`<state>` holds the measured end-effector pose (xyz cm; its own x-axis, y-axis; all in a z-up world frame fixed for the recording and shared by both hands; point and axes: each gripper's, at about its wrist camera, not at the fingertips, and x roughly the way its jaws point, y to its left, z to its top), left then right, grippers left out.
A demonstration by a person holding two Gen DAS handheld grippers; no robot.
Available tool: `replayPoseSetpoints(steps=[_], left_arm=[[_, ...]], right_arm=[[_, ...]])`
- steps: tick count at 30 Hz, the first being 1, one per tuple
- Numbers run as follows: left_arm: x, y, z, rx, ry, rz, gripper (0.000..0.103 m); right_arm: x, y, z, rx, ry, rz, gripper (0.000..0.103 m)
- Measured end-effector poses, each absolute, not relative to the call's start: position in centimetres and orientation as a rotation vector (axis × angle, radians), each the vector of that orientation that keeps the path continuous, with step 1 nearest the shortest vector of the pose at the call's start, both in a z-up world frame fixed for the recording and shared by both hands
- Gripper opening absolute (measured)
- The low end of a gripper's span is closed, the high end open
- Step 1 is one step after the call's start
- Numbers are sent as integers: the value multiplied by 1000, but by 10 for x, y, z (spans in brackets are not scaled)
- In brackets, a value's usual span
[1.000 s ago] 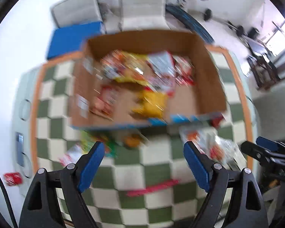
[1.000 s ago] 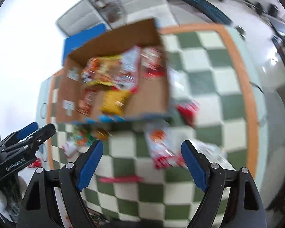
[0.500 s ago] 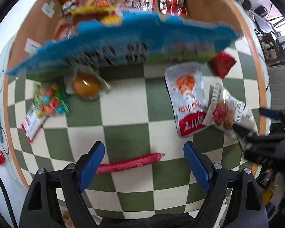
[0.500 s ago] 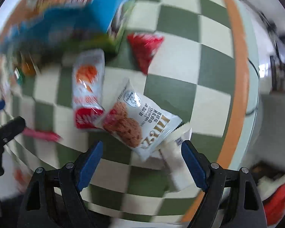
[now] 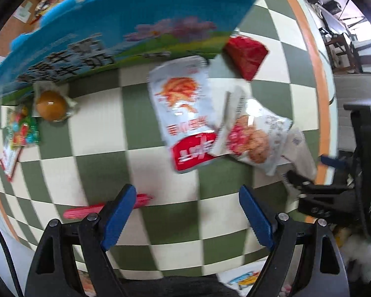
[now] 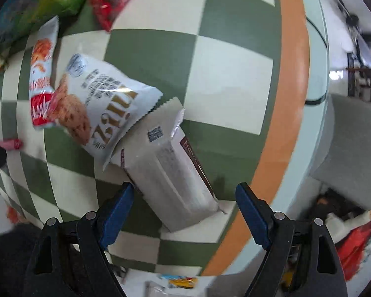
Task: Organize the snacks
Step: 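Move the right tool back to the table and grasp a white paper packet, then lift the white paper packet with right tool while left tool grasps the oat cookie packet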
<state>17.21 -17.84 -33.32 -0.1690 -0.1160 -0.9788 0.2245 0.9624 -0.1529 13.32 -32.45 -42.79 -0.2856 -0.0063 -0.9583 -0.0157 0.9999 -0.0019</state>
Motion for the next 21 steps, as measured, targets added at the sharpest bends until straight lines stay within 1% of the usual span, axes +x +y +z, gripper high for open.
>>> replayPoseSetpoints(steps=[1, 2, 8, 10, 13, 21], left_arm=[[173, -183, -334, 62, 1725, -304, 85], [174, -188, -334, 41, 1732, -304, 85], [178, -196, -342, -124, 1795, -279, 85], [184, -197, -349, -218, 1834, -251, 85], [187, -192, -359, -367, 1874, -158, 85], [178, -214, -388, -601, 1951, 36, 85]], right_arm=[[131, -329, -428, 21, 1852, 0, 79], [127, -334, -428, 88, 1842, -14, 62], [90, -369, -421, 343, 1786, -240, 60], [77, -383, -417, 452, 1752, -296, 60], [73, -395, -411, 515, 1715, -301, 60], [104, -399, -399, 340, 1752, -118, 58]])
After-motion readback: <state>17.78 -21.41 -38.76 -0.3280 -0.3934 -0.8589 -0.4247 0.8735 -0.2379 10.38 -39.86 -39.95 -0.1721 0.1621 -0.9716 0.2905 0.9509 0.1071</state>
